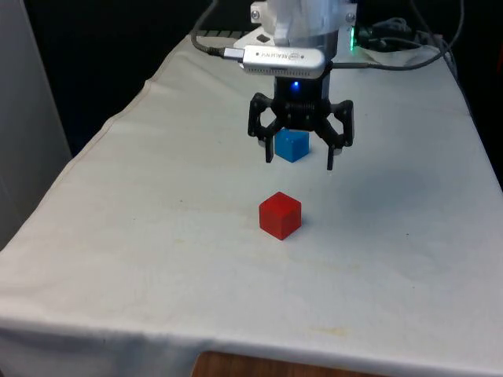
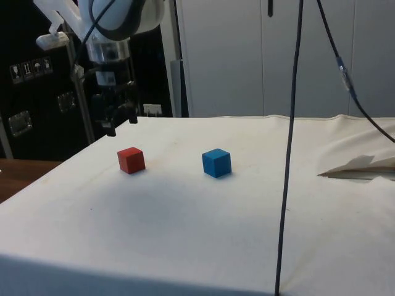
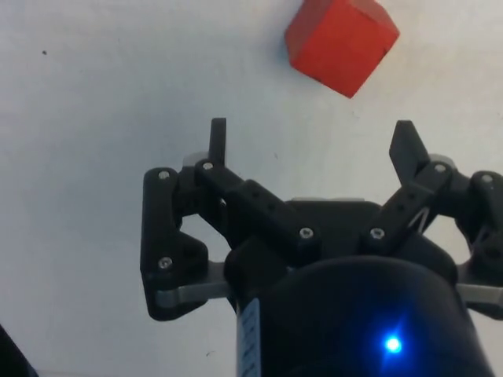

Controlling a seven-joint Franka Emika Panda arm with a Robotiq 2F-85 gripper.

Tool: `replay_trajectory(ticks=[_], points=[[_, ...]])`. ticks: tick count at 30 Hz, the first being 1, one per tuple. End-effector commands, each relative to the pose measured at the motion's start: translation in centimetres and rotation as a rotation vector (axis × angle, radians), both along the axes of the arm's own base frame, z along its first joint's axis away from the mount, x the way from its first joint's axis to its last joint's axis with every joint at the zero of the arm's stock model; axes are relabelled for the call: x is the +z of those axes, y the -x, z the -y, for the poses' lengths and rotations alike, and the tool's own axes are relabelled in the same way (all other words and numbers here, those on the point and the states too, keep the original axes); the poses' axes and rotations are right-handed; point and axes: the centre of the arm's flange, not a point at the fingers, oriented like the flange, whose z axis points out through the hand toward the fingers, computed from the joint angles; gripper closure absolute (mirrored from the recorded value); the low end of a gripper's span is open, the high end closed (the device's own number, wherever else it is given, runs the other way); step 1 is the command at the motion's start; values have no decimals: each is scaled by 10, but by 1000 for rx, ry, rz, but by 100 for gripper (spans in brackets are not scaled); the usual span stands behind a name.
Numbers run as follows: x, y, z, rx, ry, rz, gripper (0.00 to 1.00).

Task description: Stack the two cubes.

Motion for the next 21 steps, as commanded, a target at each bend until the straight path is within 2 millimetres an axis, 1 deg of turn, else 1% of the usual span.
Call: replay_trajectory(ticks=[1,6,7,9,15,16,17,21], points=[[-3,-1,1,-19,-13,3,0],[-12,0,0,-52,-23,-2,0],[-10,1,0,-42,-12,-9,0],[-18,0,1,-73,-27,-5,0],[-29,-1,0,-118,-37,-6,0],[-26,0,0,-110,-27,-10,0],[-30,-1,0,-126,-38,-6,0],[-37,-1,0,-153,-45,-6,0]])
